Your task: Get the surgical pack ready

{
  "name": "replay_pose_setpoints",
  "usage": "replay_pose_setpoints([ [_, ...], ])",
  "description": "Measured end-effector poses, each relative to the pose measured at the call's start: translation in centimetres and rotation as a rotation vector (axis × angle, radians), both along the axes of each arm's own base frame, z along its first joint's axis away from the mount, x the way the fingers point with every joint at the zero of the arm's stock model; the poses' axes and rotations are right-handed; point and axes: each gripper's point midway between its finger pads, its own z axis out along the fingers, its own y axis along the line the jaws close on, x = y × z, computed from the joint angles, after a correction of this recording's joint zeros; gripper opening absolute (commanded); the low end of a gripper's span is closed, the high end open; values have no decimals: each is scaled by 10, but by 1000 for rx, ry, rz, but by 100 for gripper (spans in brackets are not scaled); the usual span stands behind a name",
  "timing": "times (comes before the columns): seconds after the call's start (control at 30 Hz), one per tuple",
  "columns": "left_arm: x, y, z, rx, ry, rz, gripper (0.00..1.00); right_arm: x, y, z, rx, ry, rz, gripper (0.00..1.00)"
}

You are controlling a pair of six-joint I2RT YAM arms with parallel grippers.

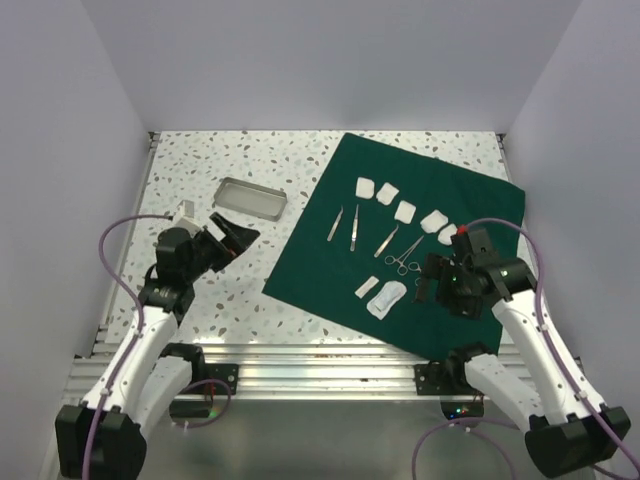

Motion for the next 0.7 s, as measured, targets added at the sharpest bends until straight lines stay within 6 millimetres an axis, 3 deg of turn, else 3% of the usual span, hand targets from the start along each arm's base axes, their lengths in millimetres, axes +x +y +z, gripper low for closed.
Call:
replay_pose_setpoints([
  [0.27, 25, -26, 9, 50, 89, -203, 100, 23, 7, -16, -38, 148, 25, 97],
  [0.43, 26, -32, -3, 75, 129, -280, 99, 45, 9, -21, -67, 185, 19, 94],
  [0.7, 26, -21, -19, 226, 266, -342, 93, 109, -8, -22, -118, 177, -95, 79],
])
